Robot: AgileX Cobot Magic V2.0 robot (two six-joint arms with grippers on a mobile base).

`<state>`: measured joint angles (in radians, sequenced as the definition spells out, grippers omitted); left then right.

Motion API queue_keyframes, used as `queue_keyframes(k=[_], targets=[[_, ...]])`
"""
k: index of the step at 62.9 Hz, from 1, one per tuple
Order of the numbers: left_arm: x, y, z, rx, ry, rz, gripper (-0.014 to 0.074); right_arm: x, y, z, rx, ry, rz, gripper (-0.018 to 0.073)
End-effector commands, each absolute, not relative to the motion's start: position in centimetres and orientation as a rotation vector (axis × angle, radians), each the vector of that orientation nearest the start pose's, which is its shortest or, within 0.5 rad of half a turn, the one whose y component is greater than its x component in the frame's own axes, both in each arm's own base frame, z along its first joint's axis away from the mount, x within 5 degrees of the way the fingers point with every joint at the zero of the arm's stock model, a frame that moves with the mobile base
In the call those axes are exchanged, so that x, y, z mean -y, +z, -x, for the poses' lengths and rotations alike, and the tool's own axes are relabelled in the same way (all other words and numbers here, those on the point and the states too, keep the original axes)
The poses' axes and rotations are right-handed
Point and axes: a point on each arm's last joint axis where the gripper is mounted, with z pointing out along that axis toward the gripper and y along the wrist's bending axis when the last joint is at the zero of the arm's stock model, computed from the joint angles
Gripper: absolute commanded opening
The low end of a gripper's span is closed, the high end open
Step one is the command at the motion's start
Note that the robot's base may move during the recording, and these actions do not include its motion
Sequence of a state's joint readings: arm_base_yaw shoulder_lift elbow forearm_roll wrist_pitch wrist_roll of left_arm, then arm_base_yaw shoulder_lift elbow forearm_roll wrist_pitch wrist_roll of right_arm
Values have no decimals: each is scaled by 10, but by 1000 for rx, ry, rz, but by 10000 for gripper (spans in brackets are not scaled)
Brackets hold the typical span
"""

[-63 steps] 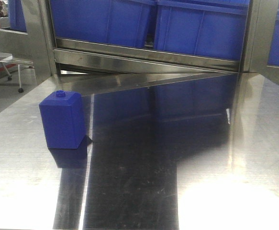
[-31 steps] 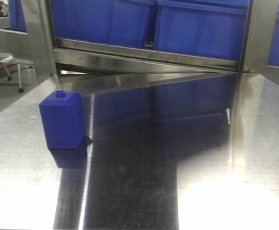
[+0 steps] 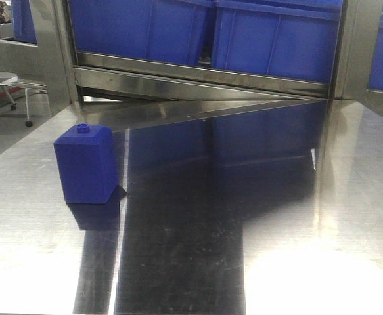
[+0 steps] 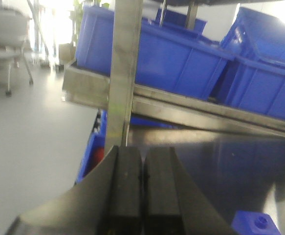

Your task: Pick and sort blue part to right shelf

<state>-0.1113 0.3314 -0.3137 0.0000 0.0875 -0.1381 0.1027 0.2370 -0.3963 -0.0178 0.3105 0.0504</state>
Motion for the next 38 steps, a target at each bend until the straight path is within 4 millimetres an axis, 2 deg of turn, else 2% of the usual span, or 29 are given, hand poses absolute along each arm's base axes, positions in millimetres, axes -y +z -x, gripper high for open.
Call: queue_keyframes(k=[1, 6, 11, 15, 19, 24, 28, 38], targets=[[11, 309, -95, -1591, -254, 69, 125, -5, 321, -62, -1522, 89, 54, 408], [13, 309, -106, -1695, -251, 77, 138, -5, 321, -62, -1522, 89, 54, 408], [16, 314, -116, -1740, -256, 68, 215, -5, 321, -62, -1522, 89, 54, 408], [19, 317, -123, -1761, -265, 55, 315, -5, 321, -62, -1522, 89, 54, 408], [22, 320, -131, -1782, -278, 37, 464, -5, 321, -62, -1522, 89, 54, 408], [28, 321, -140, -1812, -294, 17, 575, -5, 321, -62, -1522, 89, 54, 408], [31, 322, -147, -1833, -294, -4, 598, -5, 321, -62, -1522, 89, 54, 408], [43, 319, -166, -1910, -254, -116, 587, -5, 321, -62, -1522, 89, 54, 408]])
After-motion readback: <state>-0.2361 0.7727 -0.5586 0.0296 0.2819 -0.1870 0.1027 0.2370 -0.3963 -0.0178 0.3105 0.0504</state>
